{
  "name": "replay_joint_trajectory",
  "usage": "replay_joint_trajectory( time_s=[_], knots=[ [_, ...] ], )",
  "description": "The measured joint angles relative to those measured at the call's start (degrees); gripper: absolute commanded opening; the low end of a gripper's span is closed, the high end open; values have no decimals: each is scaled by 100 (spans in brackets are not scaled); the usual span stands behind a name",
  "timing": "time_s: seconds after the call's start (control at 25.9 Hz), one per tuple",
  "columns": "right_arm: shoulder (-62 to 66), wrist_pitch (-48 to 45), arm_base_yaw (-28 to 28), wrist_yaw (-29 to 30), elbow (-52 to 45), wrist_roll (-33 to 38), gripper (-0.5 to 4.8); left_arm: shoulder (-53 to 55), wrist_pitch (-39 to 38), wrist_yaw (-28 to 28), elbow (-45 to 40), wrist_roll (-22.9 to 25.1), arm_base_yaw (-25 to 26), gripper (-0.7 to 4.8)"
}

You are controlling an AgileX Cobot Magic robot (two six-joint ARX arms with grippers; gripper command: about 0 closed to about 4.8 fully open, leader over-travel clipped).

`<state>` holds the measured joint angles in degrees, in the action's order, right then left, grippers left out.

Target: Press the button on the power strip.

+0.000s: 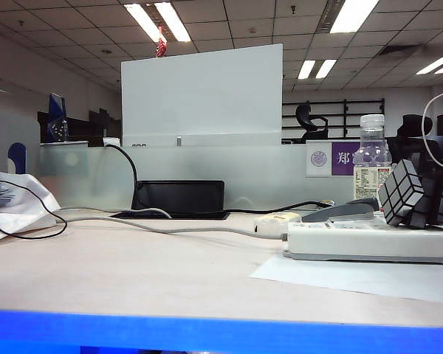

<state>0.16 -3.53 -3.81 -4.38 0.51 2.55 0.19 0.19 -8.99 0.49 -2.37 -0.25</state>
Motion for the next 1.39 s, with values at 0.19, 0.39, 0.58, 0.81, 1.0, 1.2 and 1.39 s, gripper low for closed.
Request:
replay_joint_trajectory(
  time_s=[0.19, 0.39, 0.58, 0.81, 1.0, 1.2, 1.39],
  knots=[
    [0, 0, 0, 0, 0, 0, 0, 0, 0, 0, 0, 0, 0, -5],
    [0, 0, 0, 0, 0, 0, 0, 0, 0, 0, 0, 0, 2, -5],
    [0, -2, 0, 0, 0, 0, 0, 0, 0, 0, 0, 0, 2, -5],
    [0, -2, 0, 70, 0, 175, 0, 0, 0, 0, 0, 0, 0, -5],
    [0, 984, -13, 129, 0, 227, 0, 0, 50, 22, 0, 35, 2, -5],
    [0, 1329, -15, 715, 2, 551, 0, 0, 754, 72, 2, -433, 2, -5],
    [0, 1300, -81, 1412, 2, 645, 0, 0, 422, -1443, 214, -597, 0, -5]
  ],
)
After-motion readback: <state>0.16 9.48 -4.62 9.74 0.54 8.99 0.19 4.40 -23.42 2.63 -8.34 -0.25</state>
